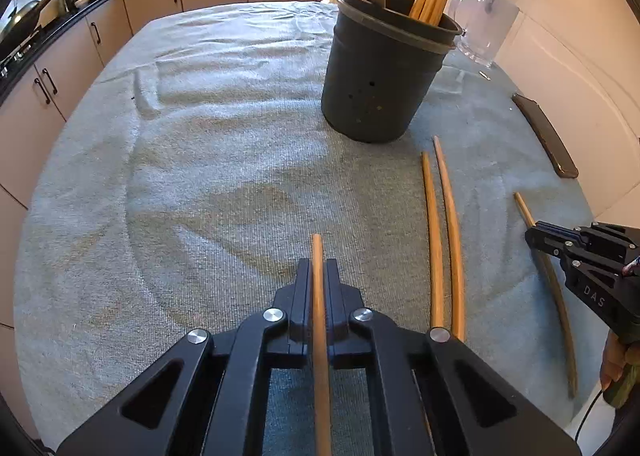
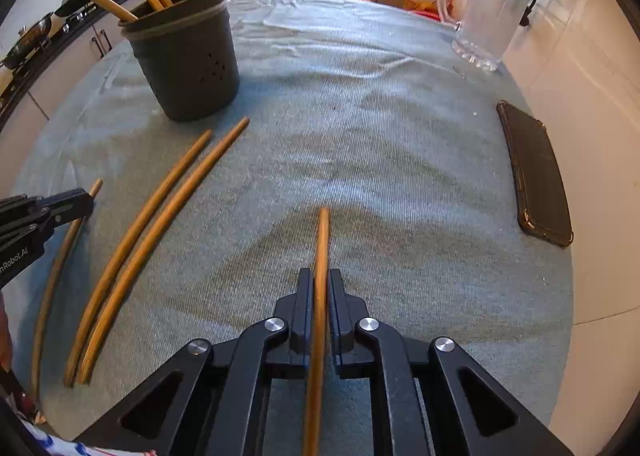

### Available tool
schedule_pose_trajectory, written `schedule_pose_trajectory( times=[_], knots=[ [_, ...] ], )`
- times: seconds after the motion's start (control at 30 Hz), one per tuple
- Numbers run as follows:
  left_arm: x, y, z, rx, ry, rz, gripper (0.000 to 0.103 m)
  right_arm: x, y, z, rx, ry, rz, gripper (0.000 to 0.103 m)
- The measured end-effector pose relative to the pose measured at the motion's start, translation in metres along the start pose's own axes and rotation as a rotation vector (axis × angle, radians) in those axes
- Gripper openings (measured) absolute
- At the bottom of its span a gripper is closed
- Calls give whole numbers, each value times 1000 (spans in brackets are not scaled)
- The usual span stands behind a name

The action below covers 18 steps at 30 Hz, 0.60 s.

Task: Organize utensils
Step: 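Lift both held chopsticks upright and carry them toward the black cup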

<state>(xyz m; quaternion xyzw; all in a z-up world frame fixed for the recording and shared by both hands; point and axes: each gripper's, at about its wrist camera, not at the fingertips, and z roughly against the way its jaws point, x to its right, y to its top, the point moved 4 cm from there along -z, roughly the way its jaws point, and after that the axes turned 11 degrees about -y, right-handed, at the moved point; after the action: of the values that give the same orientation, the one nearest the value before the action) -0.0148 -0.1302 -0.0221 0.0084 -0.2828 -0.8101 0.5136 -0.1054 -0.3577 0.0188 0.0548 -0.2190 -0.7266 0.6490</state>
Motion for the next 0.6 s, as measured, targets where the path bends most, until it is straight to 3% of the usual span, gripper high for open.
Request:
schedule_pose_trajectory(
  times=[0.1, 0.23, 0.4, 0.6],
  knots=[
    [-1, 0, 12, 26, -19, 28, 5, 4, -2, 8, 41, 38, -41, 6],
    [5, 2, 50, 123, -11, -5, 5, 11, -2, 42, 155, 68, -84, 6],
    [14, -2, 98, 233, -57, -8, 5, 17, -6, 87, 285, 69, -126, 6],
    [25, -19, 142, 348, -84, -3, 5, 11, -18, 124, 373, 104, -150, 6]
  ],
)
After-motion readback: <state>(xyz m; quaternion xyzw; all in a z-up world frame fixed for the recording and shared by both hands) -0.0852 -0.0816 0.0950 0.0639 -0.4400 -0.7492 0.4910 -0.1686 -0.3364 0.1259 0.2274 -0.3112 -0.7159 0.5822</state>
